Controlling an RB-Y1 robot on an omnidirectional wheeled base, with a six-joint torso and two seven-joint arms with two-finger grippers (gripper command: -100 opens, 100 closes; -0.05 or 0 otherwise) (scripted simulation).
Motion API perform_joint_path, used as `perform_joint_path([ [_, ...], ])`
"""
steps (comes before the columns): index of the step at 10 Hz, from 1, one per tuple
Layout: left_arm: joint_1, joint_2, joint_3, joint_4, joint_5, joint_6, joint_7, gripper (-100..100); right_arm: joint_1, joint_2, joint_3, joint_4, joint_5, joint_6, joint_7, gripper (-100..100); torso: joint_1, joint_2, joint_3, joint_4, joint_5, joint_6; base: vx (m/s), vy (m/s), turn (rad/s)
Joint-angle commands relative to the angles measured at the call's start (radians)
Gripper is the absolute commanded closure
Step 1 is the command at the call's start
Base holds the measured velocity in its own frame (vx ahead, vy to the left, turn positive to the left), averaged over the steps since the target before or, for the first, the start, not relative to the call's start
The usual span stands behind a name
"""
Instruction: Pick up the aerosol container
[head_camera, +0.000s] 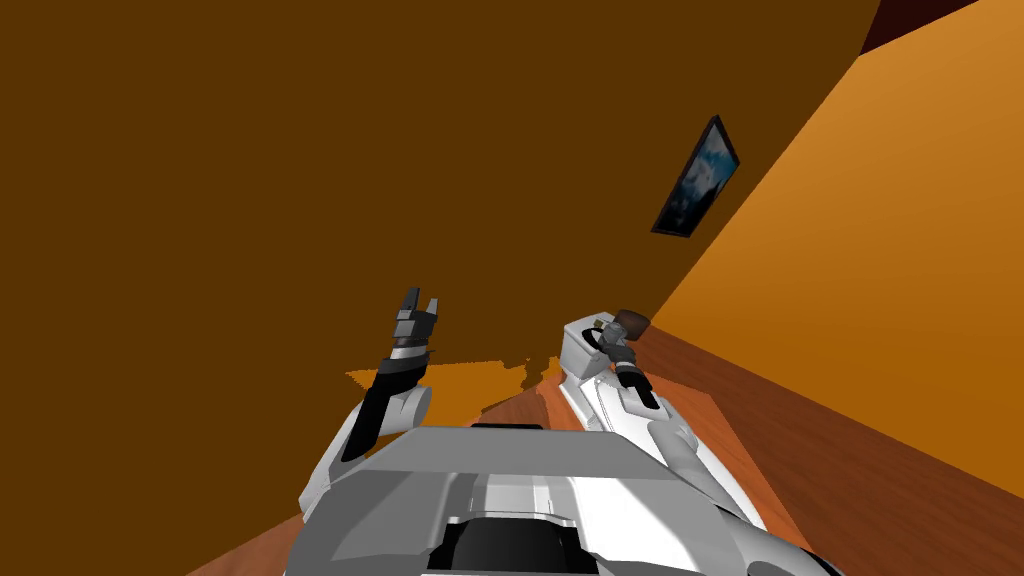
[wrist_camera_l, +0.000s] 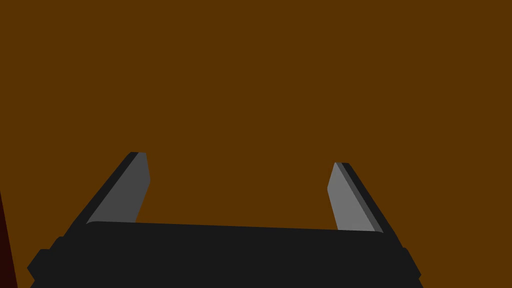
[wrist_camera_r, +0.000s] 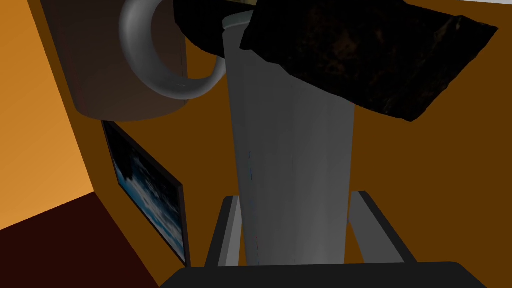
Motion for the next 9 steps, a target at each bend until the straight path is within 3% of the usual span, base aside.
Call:
perform_joint_path([
  [1, 0.000, 0.000, 0.000, 0.000, 0.000, 0.000, 0.000, 0, 0.001, -0.001, -0.001, 0.007, -0.028, -0.007, 0.002, 100, 0.000, 0.000, 0.000, 0.000, 0.000, 0.000, 0.004, 0.008, -0.027],
  [2, 0.000, 0.000, 0.000, 0.000, 0.000, 0.000, 0.000, 0, 0.030, -0.051, 0.007, 0.026, -0.068, -0.021, 0.028, 100, -0.002, 0.000, 0.000, 0.000, 0.000, 0.000, -0.010, 0.056, 0.258],
  [4, 0.000, 0.000, 0.000, 0.000, 0.000, 0.000, 0.000, 0, 0.030, -0.059, 0.007, 0.026, -0.121, -0.021, 0.028, 100, 0.002, 0.000, 0.000, 0.001, 0.001, -0.001, -0.006, 0.043, 0.069],
  [5, 0.000, 0.000, 0.000, 0.000, 0.000, 0.000, 0.000, 0, 0.059, -0.104, 0.014, 0.044, -0.154, -0.035, 0.055, 100, 0.001, 0.000, 0.001, 0.001, 0.001, 0.000, -0.010, 0.053, 0.259],
  [7, 0.000, 0.000, 0.000, 0.000, 0.000, 0.000, 0.000, 0, 0.059, -0.116, 0.014, 0.044, -0.215, -0.035, 0.055, 100, 0.002, 0.001, 0.001, 0.001, 0.002, -0.001, -0.008, 0.041, 0.064],
  [8, 0.000, 0.000, 0.000, 0.000, 0.000, 0.000, 0.000, 0, 0.059, -0.115, 0.015, 0.046, -0.195, -0.036, 0.051, 100, 0.002, 0.001, 0.001, 0.001, 0.002, 0.000, -0.001, 0.010, -0.017],
  [9, 0.000, 0.000, 0.000, 0.000, 0.000, 0.000, 0.000, 0, 0.060, -0.116, 0.015, 0.046, -0.199, -0.037, 0.051, 0, 0.001, 0.001, 0.001, 0.002, 0.002, 0.000, 0.000, 0.000, 0.000],
])
